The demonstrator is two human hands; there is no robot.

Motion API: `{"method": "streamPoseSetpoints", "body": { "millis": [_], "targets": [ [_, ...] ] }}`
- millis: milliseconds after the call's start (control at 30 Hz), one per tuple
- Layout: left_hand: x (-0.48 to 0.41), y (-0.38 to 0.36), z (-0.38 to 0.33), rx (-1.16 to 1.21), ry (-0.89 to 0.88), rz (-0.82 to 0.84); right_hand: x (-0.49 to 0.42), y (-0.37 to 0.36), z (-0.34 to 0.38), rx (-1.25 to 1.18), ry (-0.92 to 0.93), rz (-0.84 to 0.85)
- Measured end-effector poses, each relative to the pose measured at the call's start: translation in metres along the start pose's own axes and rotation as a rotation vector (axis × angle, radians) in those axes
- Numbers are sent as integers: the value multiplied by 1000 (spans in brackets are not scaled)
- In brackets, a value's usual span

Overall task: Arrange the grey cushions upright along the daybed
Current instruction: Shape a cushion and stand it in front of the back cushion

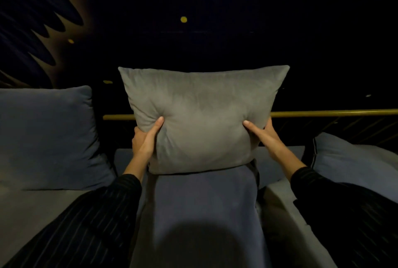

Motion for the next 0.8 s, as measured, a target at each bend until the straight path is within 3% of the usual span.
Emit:
{"method": "streamPoseSetpoints", "body": {
  "millis": [200,367,500,633,800],
  "targets": [
    [9,-5,-10,-262,60,-167,11,-8,10,343,-47,-291],
    [1,-2,-34,-301,96,-181,6,-8,35,438,-43,-341],
    [-12,-14,-14,-110,130,-29,-3,-12,16,370,-110,-261],
    [-18,-27,4,-31,128,19,-7,-17,-8,125,-117,-173],
    [-8,-10,35,88,12,114,17,-32,-38,23,-41,-284]
  ]
}}
Point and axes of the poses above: each hand's wrist, its own x-axis away from the middle knuckle, its own y-axis out of the back of the hand, z = x × y, the point moved 1 cm from there along -x, towards the middle knuckle, and after that the axes turned 4 degrees about y, right-handed, at the moved point
